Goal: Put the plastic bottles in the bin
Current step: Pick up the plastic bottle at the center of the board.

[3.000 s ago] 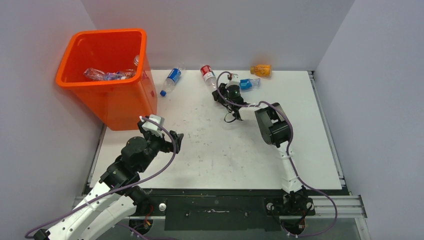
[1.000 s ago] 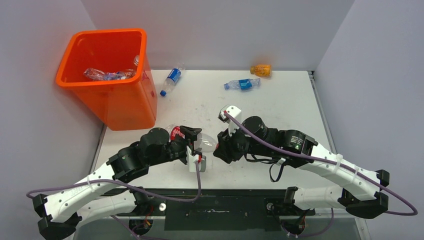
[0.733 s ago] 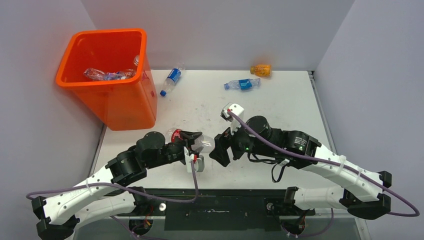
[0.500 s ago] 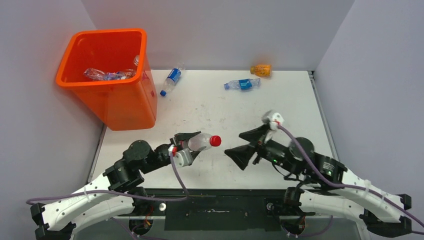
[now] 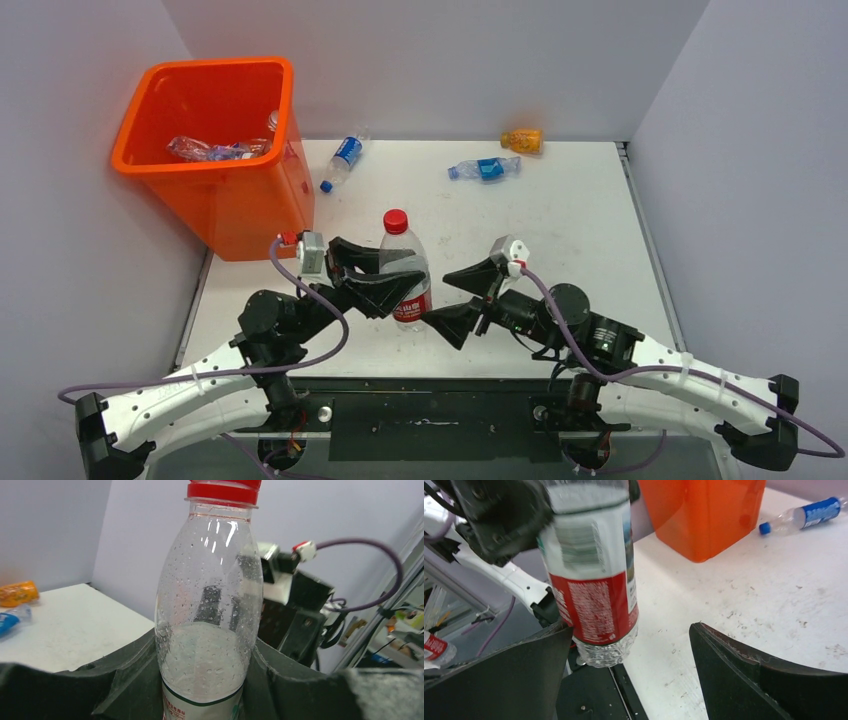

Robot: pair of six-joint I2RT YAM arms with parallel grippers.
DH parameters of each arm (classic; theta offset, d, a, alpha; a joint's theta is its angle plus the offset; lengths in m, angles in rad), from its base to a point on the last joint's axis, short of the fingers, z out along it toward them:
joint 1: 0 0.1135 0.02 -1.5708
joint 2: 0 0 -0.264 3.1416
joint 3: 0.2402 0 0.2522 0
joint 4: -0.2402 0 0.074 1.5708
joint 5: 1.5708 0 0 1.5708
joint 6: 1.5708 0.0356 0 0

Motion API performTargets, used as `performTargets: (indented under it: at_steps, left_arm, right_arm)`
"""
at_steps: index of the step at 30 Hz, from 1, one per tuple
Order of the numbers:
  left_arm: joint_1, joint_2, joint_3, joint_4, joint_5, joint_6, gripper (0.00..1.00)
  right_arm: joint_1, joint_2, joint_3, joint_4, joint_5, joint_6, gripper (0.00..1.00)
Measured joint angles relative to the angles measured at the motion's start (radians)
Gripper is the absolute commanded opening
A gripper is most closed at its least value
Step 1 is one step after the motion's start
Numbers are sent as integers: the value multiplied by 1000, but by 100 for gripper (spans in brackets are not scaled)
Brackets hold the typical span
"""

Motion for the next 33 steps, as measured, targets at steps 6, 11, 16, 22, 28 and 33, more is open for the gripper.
performTargets:
  at_steps: [6,11,16,22,28,33]
  left_arm:
    - [0,-4,-11,51,-21,-121,33]
    - [0,-28,-37,89,-50,-170,38]
    - [0,-28,-39,103,-57,-188,77]
    - [-2,-68,-41,76,-75,-144,96]
    - [-2,-158,50,-89,-182,-38,97]
    - [0,-117,286,-274,-230,9,86]
  right_arm:
    - [19,63,-24,118,-70,8,92]
    - [52,141,-24,214,-95,10,83]
    - [107,235,-24,242,-89,2,48]
    - [143,248,-24,249,-52,-24,37]
    - [163,247,-24,238,-8,-65,35]
    - [186,247,-23,216,26,-99,35]
